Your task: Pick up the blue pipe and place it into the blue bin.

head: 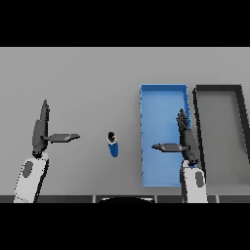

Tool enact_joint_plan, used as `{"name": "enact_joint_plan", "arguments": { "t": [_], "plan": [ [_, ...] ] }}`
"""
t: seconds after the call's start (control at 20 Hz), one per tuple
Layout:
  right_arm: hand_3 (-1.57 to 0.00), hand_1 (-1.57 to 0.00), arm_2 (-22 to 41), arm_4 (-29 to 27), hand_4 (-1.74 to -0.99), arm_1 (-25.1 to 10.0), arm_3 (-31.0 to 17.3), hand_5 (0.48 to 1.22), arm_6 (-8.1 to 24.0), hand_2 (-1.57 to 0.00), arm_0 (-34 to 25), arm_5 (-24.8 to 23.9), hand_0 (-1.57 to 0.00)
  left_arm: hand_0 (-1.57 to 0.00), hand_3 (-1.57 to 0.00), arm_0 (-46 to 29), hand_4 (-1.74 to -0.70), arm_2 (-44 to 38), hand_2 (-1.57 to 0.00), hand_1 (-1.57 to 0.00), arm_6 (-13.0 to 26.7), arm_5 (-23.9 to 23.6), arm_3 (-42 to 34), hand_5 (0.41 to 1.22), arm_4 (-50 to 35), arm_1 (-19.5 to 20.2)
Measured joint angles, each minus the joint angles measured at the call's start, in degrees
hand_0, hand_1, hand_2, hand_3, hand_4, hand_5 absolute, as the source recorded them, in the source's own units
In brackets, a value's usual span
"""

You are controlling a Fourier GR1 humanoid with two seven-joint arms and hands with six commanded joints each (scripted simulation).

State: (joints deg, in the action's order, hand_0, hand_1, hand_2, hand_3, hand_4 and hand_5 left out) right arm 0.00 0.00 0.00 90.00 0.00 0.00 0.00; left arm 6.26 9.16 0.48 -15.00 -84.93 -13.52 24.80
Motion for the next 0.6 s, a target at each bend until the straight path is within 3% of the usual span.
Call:
{"name": "enact_joint_plan", "arguments": {
  "t": [0.3, 0.35, 0.4, 0.5, 0.6],
  "plan": [
    [0.0, 0.0, -1.3, -1.2, -1.205, -1.6, -0.1, 0.629, 0.1, 0.0, 0.3, 1.0, 0.0, 0.0, 0.0, 0.7, -0.97, 1.3, 0.0, 0.0, 0.1, -1.5, -0.4, 0.593, 1.4, -1.6],
    [0.0, 0.0, 0.1, 2.7, -1.201, -5.6, 2.4, 0.628, -5.5, 0.0, 2.4, 1.9, 0.0, 0.0, 0.0, -1.3, -0.96, 2.6, 0.0, 0.0, -3.5, 4.2, -0.2, 0.592, 1.8, 2.4],
    [0.0, 0.0, 1.2, 5.4, -1.197, -7.8, 3.2, 0.627, -7.7, 0.0, 4.1, 2.4, 0.0, 0.0, 0.0, -2.2, -0.96, 3.2, 0.0, 0.0, -5.4, 8.1, 0.0, 0.59, 1.9, 5.1],
    [0.0, 0.0, 2.6, 7.7, -1.193, -9.5, 5.6, 0.622, -9.5, 0.0, 6.0, 3.0, 0.0, 0.0, 0.0, -3.0, -0.96, 4.1, 0.0, 0.0, -8.1, 11.7, 0.9, 0.592, 2.4, 7.1],
    [0.0, 0.0, 3.1, 8.6, -1.206, -9.5, 5.9, 0.625, -8.1, 0.0, 5.9, 2.8, 0.0, 0.0, 0.0, -2.0, -0.96, 4.1, 0.0, 0.0, -7.7, 12.9, 0.5, 0.594, 2.0, 8.0]
  ]
}}
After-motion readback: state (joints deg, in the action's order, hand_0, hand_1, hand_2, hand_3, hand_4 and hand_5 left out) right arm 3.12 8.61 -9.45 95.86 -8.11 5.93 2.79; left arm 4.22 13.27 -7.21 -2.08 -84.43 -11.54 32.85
